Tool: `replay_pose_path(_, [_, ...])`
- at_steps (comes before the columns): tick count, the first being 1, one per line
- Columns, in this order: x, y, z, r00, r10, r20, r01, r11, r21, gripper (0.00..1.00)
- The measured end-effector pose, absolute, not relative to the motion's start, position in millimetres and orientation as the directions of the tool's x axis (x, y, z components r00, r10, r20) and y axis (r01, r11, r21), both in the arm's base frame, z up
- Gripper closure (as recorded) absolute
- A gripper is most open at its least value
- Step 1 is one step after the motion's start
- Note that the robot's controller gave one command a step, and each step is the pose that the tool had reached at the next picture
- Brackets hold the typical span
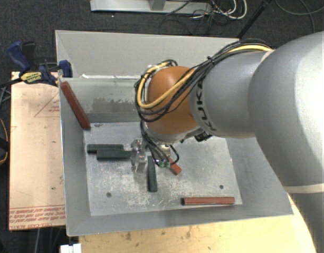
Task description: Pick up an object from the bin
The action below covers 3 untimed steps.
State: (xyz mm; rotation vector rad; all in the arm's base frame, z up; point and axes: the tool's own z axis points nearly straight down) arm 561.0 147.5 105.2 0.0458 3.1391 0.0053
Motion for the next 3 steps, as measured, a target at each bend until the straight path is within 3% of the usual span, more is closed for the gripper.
replay_pose_path(1, [541.6, 105.1, 100.2, -1.000, -0.004, 0.003, -0.004, 1.000, -0.002, 1.00])
replay_pose_path(2, [543.7, 154.3, 84.5, -1.000, -0.015, -0.003, -0.015, 1.000, 0.000, 1.00])
replay_pose_path(3, [575.3, 144.3, 125.8, -1.000, 0.002, -0.004, 0.002, 1.000, 0.001, 0.00])
